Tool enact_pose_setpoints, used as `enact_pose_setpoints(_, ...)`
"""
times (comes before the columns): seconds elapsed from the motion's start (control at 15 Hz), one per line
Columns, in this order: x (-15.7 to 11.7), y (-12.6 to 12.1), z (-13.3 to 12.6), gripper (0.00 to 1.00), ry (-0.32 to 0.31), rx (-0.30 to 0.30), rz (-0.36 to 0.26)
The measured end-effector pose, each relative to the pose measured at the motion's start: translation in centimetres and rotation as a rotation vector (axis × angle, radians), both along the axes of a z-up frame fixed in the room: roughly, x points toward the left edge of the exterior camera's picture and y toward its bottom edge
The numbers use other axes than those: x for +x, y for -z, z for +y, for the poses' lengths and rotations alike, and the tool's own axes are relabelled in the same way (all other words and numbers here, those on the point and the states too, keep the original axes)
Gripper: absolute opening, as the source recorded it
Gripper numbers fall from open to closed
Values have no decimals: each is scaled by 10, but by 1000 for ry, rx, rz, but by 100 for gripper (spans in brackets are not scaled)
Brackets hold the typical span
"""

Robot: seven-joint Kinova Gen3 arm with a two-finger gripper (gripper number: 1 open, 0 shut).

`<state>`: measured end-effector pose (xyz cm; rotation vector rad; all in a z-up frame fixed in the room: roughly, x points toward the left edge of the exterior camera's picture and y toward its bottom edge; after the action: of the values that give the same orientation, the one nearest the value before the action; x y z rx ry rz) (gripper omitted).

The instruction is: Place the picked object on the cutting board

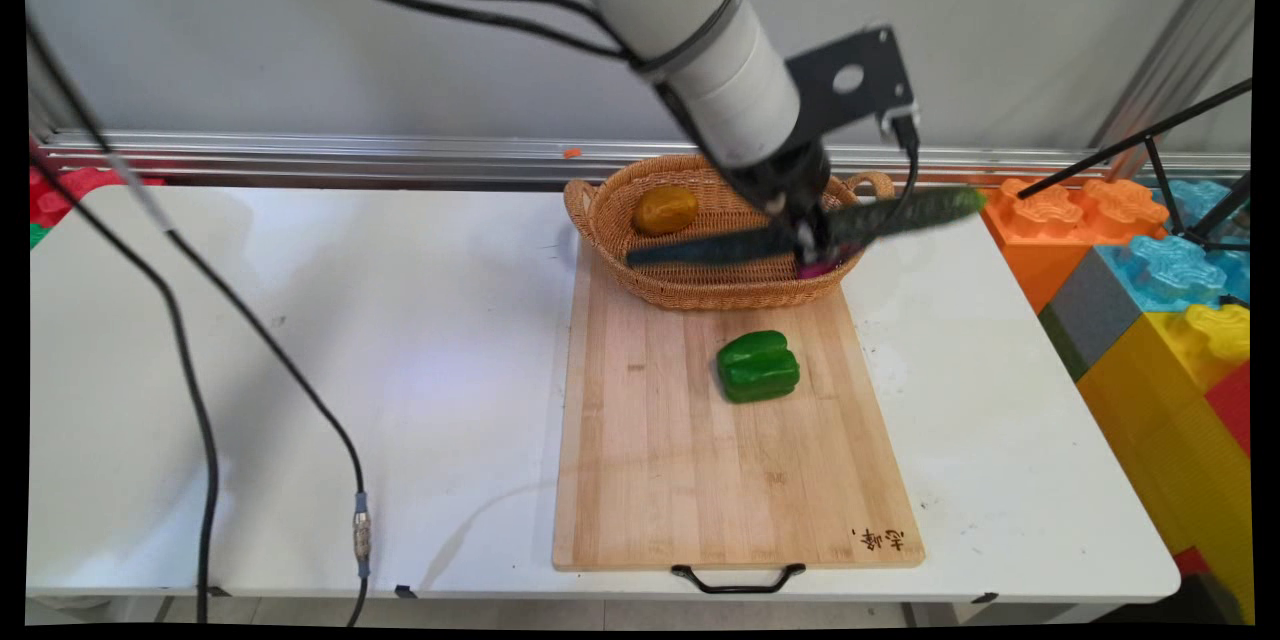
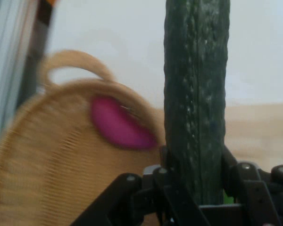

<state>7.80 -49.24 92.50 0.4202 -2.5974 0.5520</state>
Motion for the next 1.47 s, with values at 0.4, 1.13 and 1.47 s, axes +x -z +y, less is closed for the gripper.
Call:
enact_pose_setpoints(0.4,5,21,59,0,33,104,-17)
enact_pose_setpoints(1.13,19,104,88,0,104,163,-48)
enact_pose_setpoints(1.47,19,130,91,0,130,168,-49)
